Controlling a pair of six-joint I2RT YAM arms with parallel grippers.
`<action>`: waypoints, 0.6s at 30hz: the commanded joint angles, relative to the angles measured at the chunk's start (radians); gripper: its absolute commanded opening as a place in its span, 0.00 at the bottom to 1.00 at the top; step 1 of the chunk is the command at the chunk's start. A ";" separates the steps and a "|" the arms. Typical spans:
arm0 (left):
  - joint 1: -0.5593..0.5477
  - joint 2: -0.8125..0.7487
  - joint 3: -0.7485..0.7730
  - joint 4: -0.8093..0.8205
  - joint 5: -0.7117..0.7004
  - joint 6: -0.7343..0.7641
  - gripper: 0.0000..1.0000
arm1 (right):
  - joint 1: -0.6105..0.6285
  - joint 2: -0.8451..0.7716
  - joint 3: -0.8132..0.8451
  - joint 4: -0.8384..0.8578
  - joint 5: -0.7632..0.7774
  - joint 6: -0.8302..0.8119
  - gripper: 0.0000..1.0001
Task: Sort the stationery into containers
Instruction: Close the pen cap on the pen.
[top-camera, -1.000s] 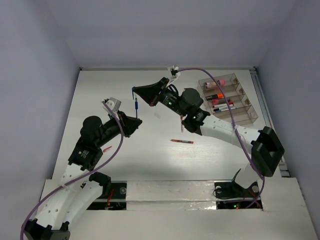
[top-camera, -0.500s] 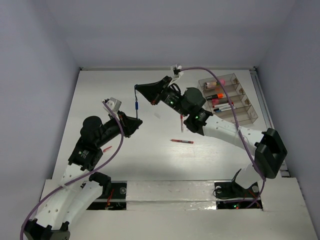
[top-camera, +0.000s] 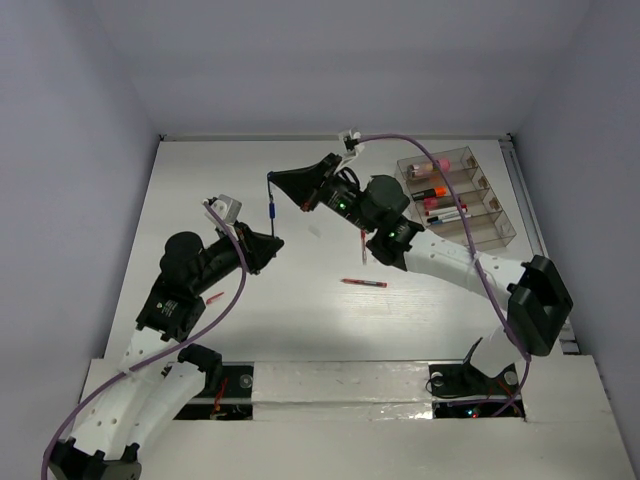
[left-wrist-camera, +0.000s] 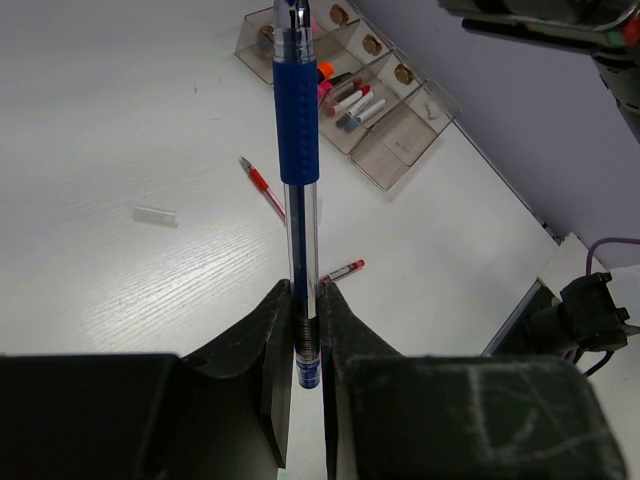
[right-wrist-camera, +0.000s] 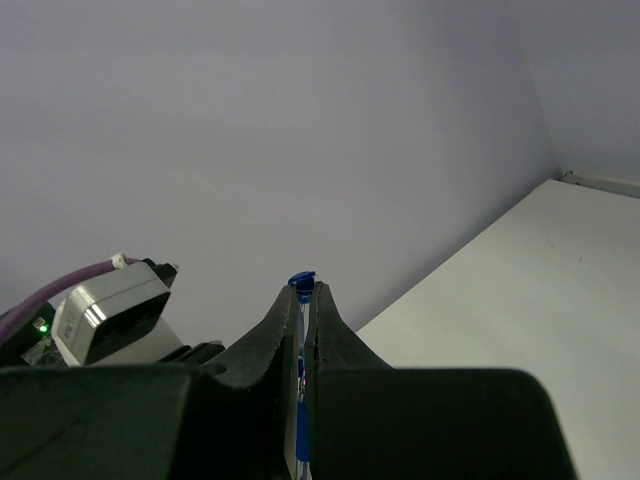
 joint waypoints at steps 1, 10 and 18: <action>0.005 -0.008 0.020 0.056 0.013 0.000 0.00 | 0.008 0.023 0.040 0.037 -0.029 0.014 0.00; 0.005 -0.011 0.020 0.056 0.014 0.000 0.00 | 0.008 0.046 0.053 0.039 -0.047 0.032 0.00; 0.014 -0.026 0.020 0.056 -0.007 -0.006 0.00 | 0.008 0.017 0.004 0.062 -0.041 0.038 0.00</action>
